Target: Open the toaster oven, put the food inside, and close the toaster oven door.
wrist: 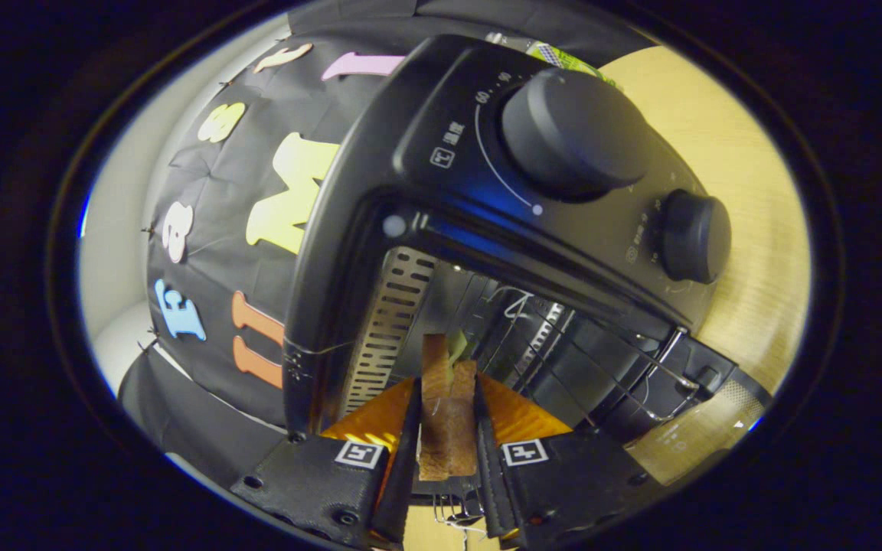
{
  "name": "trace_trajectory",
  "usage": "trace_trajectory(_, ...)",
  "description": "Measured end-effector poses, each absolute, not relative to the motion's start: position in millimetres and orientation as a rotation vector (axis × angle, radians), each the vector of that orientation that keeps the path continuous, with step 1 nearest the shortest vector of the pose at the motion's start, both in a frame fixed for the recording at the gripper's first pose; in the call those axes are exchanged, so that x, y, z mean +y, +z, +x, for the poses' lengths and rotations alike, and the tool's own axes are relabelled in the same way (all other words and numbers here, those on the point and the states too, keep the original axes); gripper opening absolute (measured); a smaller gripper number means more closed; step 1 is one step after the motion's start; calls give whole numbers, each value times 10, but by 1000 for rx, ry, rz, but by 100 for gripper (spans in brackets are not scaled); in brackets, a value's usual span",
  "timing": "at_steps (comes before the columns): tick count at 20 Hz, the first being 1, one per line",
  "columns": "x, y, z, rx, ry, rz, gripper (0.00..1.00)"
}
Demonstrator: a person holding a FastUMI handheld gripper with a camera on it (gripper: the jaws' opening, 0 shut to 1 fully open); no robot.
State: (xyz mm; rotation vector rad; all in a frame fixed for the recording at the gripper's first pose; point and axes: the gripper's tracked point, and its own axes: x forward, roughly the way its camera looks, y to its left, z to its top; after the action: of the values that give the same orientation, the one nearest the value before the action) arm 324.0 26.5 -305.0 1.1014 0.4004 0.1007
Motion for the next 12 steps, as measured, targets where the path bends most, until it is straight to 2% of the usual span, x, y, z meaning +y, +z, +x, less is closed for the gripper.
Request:
trace_trajectory(3,280,-3069,3208,428,92,1007,45)
trace_trajectory(4,215,-3159,3241,438,45,904,47)
trace_trajectory(9,249,-3200,3117,477,57,588,84)
trace_trajectory(11,198,-3203,3049,471,33,474,87)
trace_trajectory(12,174,-3201,3006,467,16,428,92)
